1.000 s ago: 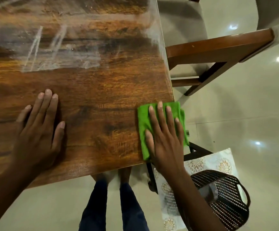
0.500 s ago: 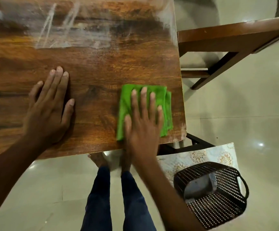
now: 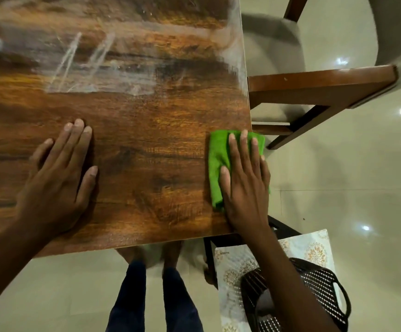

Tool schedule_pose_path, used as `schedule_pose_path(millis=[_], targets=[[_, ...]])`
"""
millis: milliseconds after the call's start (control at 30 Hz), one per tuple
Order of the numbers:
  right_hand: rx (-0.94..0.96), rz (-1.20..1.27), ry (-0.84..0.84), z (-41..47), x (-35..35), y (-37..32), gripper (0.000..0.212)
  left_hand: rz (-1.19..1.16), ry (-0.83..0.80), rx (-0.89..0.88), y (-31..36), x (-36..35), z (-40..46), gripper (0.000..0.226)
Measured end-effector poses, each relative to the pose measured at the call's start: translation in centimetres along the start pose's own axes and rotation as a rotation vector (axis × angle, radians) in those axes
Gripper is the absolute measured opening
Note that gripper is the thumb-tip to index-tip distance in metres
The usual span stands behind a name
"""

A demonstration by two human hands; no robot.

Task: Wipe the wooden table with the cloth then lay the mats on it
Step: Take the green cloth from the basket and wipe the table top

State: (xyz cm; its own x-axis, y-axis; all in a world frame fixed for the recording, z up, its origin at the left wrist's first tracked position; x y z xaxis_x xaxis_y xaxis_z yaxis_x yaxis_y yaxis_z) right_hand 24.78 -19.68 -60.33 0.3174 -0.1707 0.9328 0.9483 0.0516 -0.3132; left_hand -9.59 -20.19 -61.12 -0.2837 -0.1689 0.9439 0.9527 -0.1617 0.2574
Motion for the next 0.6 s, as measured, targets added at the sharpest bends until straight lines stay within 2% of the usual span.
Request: schedule_pose_path(millis=[233,367,600], targets=[[0.155,-0.072,0.022,13.9,-4.1,-3.5,0.064,0.042,0.020,-0.021,0.2,0.2,0.1,0.069],[0.103,-0.103,0.031,12.9,-5.1,-6.6,0.066,0.036,-0.002,-0.015,0.2,0.1,0.1,0.070],[0.286,0.001,-0.088,8.9,-9.4,-20.3,0.068,0.019,0.016,0.025,0.0,0.2,0.1,0.072]])
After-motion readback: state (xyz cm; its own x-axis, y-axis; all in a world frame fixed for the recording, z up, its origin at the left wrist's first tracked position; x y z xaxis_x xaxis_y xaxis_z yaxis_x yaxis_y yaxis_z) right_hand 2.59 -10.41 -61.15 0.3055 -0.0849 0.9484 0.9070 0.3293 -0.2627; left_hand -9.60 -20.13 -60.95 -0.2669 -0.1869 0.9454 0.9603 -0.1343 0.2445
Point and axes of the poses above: each hand's wrist, its own z-axis towards the middle knuckle, its own x-axis out of the back of the hand, y = z × x, the point moved 7 cm from there along z, towards the middle knuckle, and after that the axes turned 13 degrees about y, right-handed, at the moved point
